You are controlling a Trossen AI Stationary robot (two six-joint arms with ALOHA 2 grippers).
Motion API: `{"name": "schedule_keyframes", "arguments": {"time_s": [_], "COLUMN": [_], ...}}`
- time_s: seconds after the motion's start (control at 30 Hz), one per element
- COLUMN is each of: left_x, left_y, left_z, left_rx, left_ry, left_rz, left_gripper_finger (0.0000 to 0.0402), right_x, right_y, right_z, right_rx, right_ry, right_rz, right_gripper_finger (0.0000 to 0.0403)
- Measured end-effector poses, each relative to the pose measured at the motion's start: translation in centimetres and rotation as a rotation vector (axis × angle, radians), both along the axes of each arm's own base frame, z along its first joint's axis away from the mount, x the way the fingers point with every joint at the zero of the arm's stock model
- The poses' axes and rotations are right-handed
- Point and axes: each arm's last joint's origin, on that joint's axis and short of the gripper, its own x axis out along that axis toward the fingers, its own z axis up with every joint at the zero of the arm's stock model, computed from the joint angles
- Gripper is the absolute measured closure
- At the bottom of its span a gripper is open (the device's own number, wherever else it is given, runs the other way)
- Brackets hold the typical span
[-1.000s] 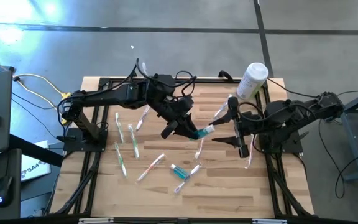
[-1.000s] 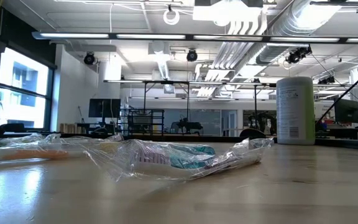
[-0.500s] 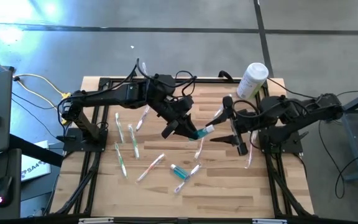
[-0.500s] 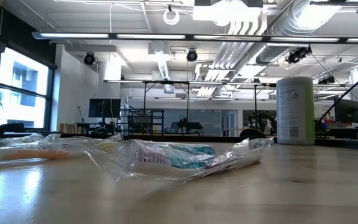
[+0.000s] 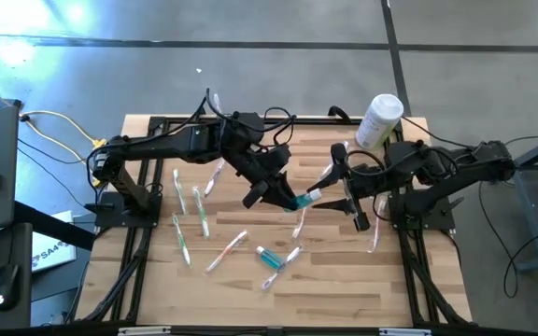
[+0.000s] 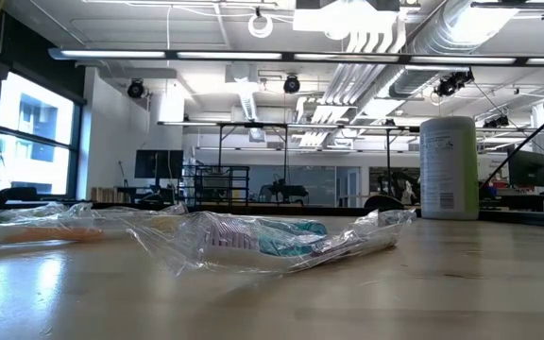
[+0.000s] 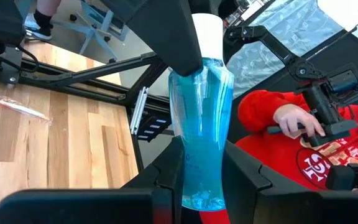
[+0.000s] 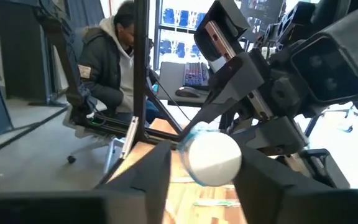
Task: Pick & Place toothbrushing station
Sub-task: Put the top blue mouthwash into the black wire organizer
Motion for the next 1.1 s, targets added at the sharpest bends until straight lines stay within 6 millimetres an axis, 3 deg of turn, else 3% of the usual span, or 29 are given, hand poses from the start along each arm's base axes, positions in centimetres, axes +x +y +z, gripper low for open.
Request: {"name": "schedule_keyframes", "arguments": {"time_s": [0.13, 0.4, 0.83, 1.1], "left_x": [0.0, 0.0, 0.0, -1.4], "left_y": [0.0, 0.0, 0.1, 0.2], "left_z": [0.0, 0.0, 0.2, 0.6], "left_rx": [0.002, 0.003, -0.005, 0.018], "left_ry": [0.002, 0.000, -0.014, 0.022], "left_rz": [-0.003, -0.001, 0.006, 0.008], "left_gripper_finger": [0.0330, 0.0307, 0.0179, 0.0170], "right_x": [0.0, 0.0, 0.0, -0.9], "right_y": [0.0, 0.0, 0.0, -0.5], "right_z": [0.0, 0.0, 0.0, -0.4], "right_rx": [-0.027, -0.050, -0.056, -0.008], "right_ry": [-0.011, -0.019, -0.018, 0.070], "right_rz": [0.003, 0.006, -0.021, -0.100], "right_gripper_finger": [0.0315, 0.0315, 0.0315, 0.0315]}}
